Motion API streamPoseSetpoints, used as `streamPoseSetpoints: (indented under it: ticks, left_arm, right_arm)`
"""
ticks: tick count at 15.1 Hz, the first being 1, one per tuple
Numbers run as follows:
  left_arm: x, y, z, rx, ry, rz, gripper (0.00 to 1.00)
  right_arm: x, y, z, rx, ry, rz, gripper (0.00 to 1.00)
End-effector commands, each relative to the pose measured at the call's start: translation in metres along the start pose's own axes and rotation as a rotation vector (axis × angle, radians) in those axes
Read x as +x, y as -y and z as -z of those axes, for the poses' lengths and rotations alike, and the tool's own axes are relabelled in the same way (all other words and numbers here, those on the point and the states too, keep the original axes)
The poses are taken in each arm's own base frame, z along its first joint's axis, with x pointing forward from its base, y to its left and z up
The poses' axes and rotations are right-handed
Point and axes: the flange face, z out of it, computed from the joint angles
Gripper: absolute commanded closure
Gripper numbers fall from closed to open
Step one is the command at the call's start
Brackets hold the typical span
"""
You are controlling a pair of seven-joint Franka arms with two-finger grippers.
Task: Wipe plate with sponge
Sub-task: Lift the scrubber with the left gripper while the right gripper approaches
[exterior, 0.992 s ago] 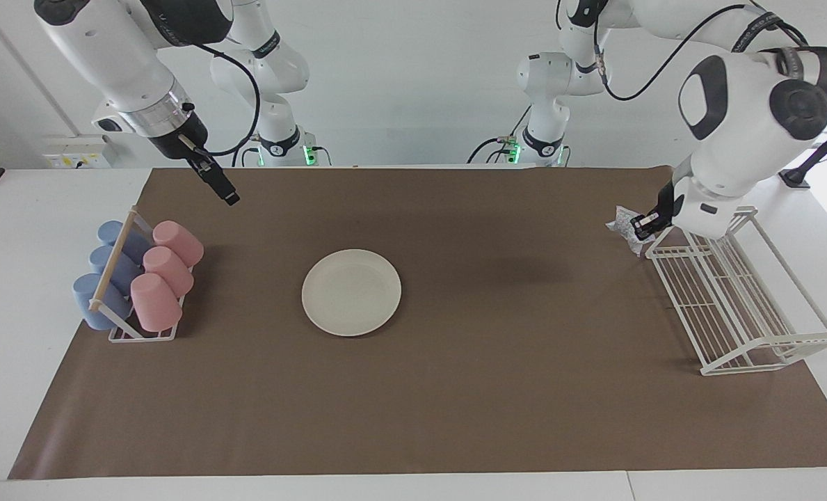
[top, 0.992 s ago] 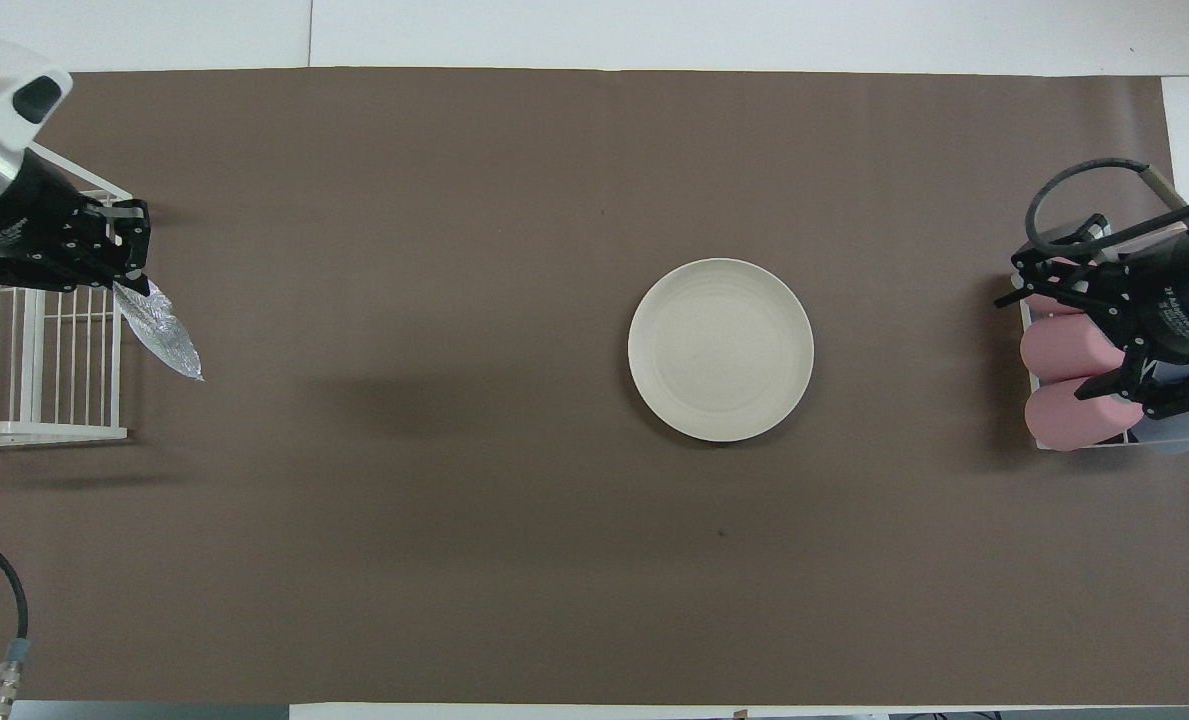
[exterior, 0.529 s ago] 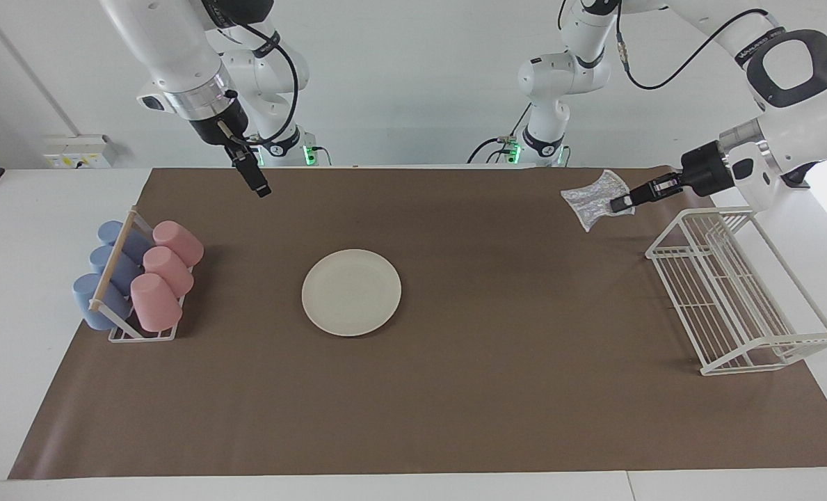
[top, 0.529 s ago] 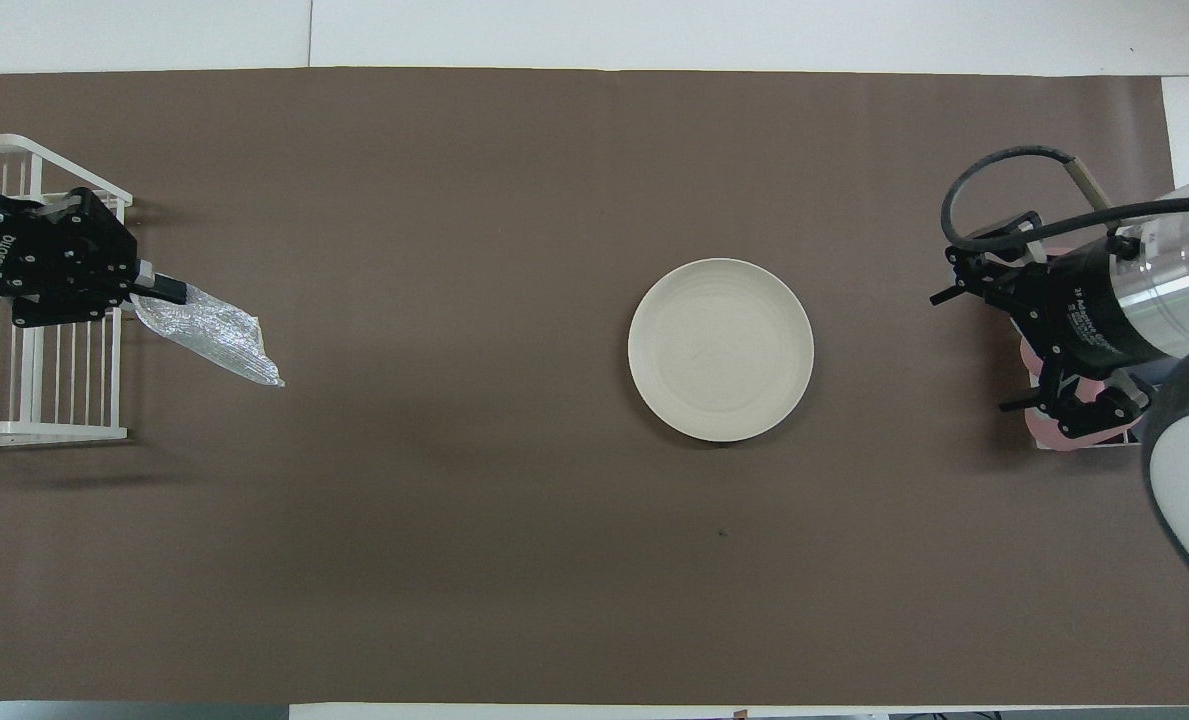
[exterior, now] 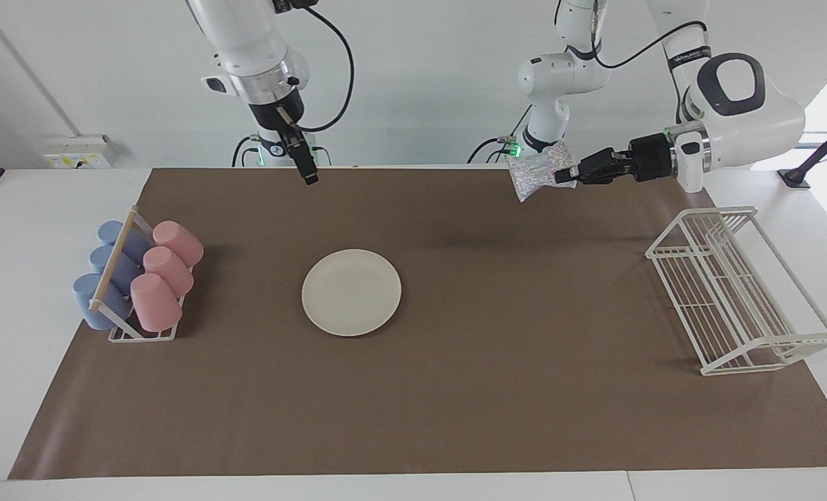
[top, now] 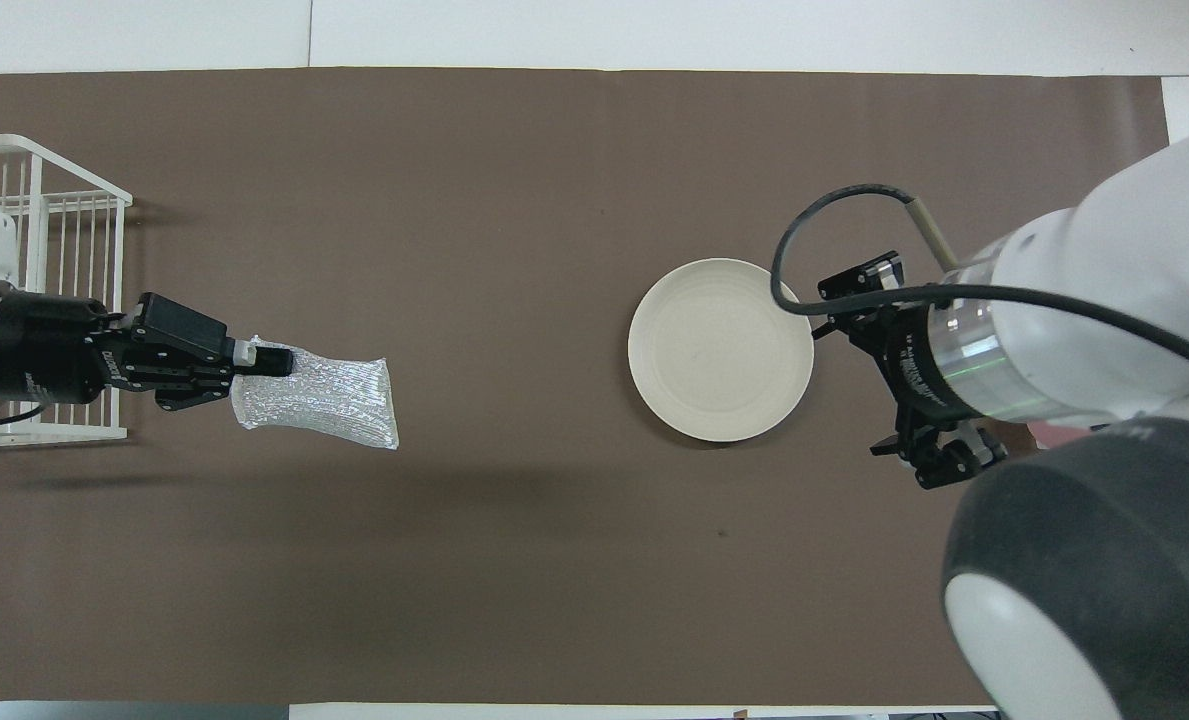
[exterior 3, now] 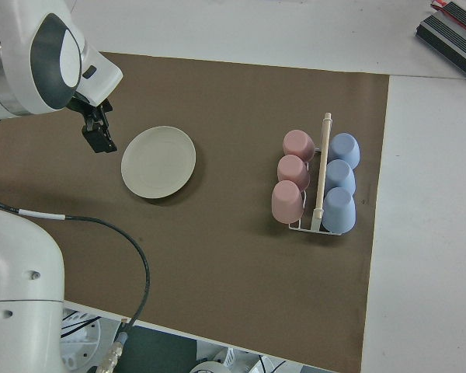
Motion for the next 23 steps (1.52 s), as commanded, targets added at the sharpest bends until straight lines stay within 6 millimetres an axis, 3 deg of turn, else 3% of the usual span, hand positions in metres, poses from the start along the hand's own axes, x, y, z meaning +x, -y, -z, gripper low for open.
streamPoseSetpoints:
  ticks: [1, 3, 6, 13, 16, 19, 23]
  left_arm:
    - [-0.024, 0.007, -0.035, -0.106, -0.055, -0.056, 1.0]
    - [-0.043, 0.021, -0.066, -0.156, -0.084, -0.151, 1.0]
    - [-0.062, 0.036, -0.087, -0.173, -0.083, -0.315, 1.0]
    - [-0.089, 0.047, -0.138, -0.321, -0.068, -0.364, 1.0]
    - [-0.087, 0.047, -0.14, -0.357, -0.084, -0.349, 1.0]
    - [-0.09, 0.044, -0.152, -0.368, -0.088, -0.342, 1.0]
    - [-0.092, 0.043, -0.153, -0.372, -0.081, -0.343, 1.0]
  right_arm:
    - [-0.043, -0.006, 0.001, 0.016, -0.004, -0.01, 0.0]
    - [-0.076, -0.012, -0.005, 0.006, -0.011, 0.002, 0.0]
    - [-0.106, -0.013, -0.009, 0.056, -0.014, 0.024, 0.0]
    - [-0.088, -0.013, -0.013, 0.046, -0.019, -0.012, 0.0]
    - [-0.099, -0.009, -0.008, 0.096, -0.005, -0.024, 0.0]
    - [-0.15, -0.016, -0.015, 0.104, -0.006, -0.116, 0.0]
    - [-0.185, -0.017, -0.022, 0.074, 0.026, -0.196, 0.0]
